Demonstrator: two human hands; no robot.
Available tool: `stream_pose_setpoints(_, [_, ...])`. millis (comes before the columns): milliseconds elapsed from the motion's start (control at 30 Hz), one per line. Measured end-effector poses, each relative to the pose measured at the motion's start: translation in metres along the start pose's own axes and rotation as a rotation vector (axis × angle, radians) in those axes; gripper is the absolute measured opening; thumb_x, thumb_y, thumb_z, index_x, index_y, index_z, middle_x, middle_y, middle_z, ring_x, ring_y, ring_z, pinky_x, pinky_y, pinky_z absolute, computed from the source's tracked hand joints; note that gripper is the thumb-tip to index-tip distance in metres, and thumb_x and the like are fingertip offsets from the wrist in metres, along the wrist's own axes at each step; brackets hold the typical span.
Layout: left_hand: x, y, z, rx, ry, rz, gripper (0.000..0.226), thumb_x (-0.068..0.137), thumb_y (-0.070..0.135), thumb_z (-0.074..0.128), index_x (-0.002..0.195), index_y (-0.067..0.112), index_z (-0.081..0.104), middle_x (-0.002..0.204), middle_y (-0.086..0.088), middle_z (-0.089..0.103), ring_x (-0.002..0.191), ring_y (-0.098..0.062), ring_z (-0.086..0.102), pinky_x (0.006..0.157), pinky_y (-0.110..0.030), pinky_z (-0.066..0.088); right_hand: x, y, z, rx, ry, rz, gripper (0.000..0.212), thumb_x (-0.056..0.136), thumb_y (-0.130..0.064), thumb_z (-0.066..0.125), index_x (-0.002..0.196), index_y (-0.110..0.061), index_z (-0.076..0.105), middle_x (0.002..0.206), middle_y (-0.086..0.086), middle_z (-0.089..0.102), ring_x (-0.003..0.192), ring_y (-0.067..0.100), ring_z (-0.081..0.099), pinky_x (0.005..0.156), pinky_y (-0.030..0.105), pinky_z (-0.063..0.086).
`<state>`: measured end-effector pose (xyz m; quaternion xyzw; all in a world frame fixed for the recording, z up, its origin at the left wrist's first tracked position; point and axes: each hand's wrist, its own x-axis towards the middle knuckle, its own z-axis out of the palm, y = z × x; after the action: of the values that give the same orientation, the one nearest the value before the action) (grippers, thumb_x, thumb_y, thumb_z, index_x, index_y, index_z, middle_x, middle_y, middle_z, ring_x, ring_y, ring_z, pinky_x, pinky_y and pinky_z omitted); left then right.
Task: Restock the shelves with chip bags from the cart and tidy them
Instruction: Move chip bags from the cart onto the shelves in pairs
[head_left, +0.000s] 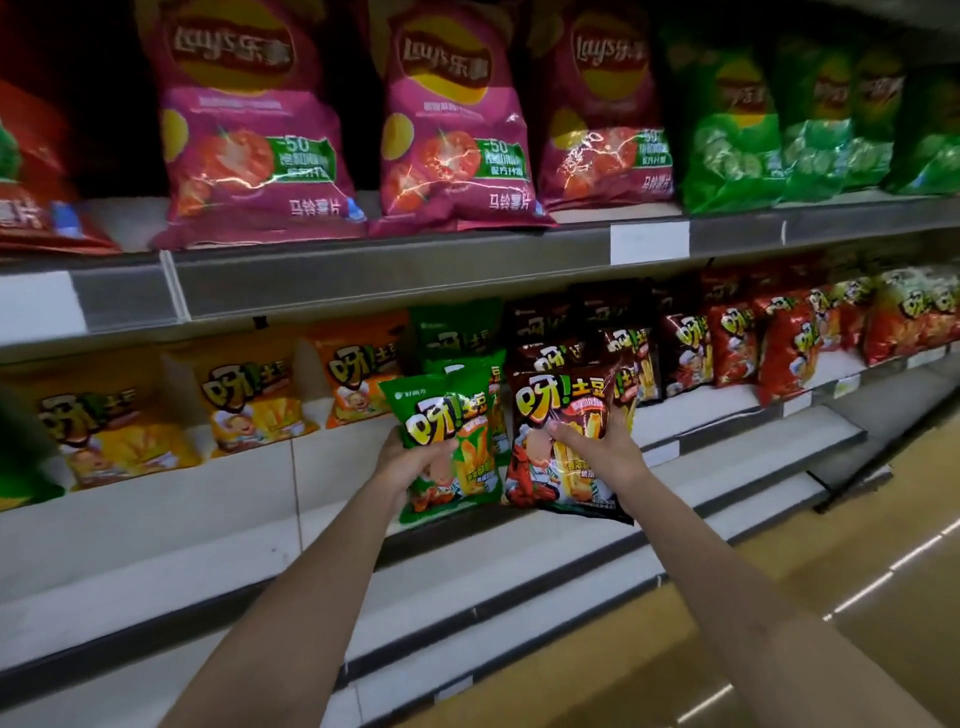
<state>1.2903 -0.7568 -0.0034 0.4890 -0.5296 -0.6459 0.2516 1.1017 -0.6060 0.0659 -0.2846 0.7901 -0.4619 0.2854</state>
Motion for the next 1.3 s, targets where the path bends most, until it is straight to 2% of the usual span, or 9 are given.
stream_pose_setpoints(133, [0.017,-0.006,0.008,0.001,0.075,-0.012,0.07,0.07,0.012,0.084,0.129,0.013,0.048,0.125,-0.01,0.062,0.108,-0.029,0.061,0.062,-0.03,0.048,0.009,0.007,0.001,0.001,0.014,0.022,0.109,0.065,-0.057,0.078,0.15,-0.019,0.022,0.142,0.003,0.046,0.133,0.029,0.043,0.108,0.047,0.039])
stream_pose_setpoints(267, [0.023,-0.013,0.023,0.086,0.089,-0.052,0.072,0.064,0.015,0.089,0.124,0.014,0.05,0.123,-0.009,0.064,0.109,-0.029,0.062,0.086,-0.044,0.054,0.017,0.014,-0.002,0.003,0.022,0.037,0.113,0.061,-0.063,0.078,0.15,-0.021,0.023,0.141,0.002,0.048,0.13,0.027,0.046,0.107,0.045,0.04])
stream_pose_setpoints(500, [0.023,-0.004,0.019,0.334,0.076,-0.148,0.098,0.047,0.052,0.091,0.118,0.008,0.039,0.131,-0.013,0.051,0.113,-0.033,0.057,0.095,-0.045,0.051,0.025,0.022,-0.001,0.088,0.041,0.032,0.094,0.072,-0.045,0.08,0.146,-0.02,0.027,0.129,0.002,0.054,0.121,0.025,0.052,0.105,0.048,0.042])
stream_pose_setpoints(633, [0.005,0.024,0.012,0.358,0.195,-0.077,0.123,0.059,0.057,0.081,0.149,0.006,0.016,0.155,-0.021,0.015,0.142,-0.035,0.021,0.114,-0.043,0.03,0.031,0.02,0.004,0.147,0.084,0.031,0.096,0.074,-0.039,0.08,0.145,-0.011,0.022,0.131,0.006,0.052,0.123,0.027,0.05,0.106,0.046,0.041])
stream_pose_setpoints(700, [-0.003,0.041,0.008,0.347,0.337,0.068,0.114,0.069,0.051,0.079,0.151,0.007,0.012,0.158,-0.018,0.008,0.145,-0.034,0.01,0.117,-0.043,0.023,0.038,0.016,0.005,0.159,0.114,0.021,0.096,0.074,-0.038,0.08,0.144,-0.008,0.022,0.134,0.009,0.05,0.125,0.029,0.049,0.106,0.043,0.04])
stream_pose_setpoints(800, [-0.009,0.062,0.011,0.286,0.468,0.288,0.08,0.076,0.035,0.08,0.136,0.007,0.036,0.139,-0.015,0.035,0.13,-0.027,0.035,0.102,-0.028,0.033,0.051,0.009,0.004,0.177,0.084,-0.006,0.106,0.076,-0.044,0.077,0.148,-0.004,0.011,0.147,0.014,0.038,0.134,0.031,0.039,0.108,0.042,0.035])
stream_pose_setpoints(1000, [-0.017,0.101,0.066,0.119,0.242,0.323,0.01,0.088,0.005,0.065,0.094,0.013,0.062,0.098,-0.004,0.064,0.098,-0.019,0.061,0.091,-0.032,0.049,0.08,-0.002,-0.026,0.195,-0.041,-0.065,0.112,0.077,-0.048,0.074,0.149,-0.003,0.001,0.155,0.016,0.024,0.141,0.031,0.029,0.111,0.041,0.029])
stream_pose_setpoints(1133, [-0.017,0.115,0.13,0.127,0.076,0.294,0.008,0.092,0.006,0.059,0.097,0.012,0.063,0.084,0.003,0.062,0.088,-0.014,0.059,0.071,-0.021,0.047,0.104,-0.007,-0.071,0.178,-0.095,-0.098,0.12,0.064,-0.061,0.078,0.148,-0.005,0.012,0.148,0.012,0.035,0.135,0.031,0.037,0.109,0.044,0.036])
stream_pose_setpoints(1300, [-0.001,0.127,0.211,0.184,-0.093,0.182,0.035,0.093,0.015,0.062,0.126,0.011,0.053,0.122,-0.006,0.059,0.112,-0.016,0.057,0.085,-0.027,0.053,0.147,-0.001,-0.138,0.155,-0.201,-0.103,0.115,0.071,-0.055,0.077,0.15,-0.012,0.005,0.152,0.011,0.031,0.137,0.029,0.035,0.11,0.046,0.034])
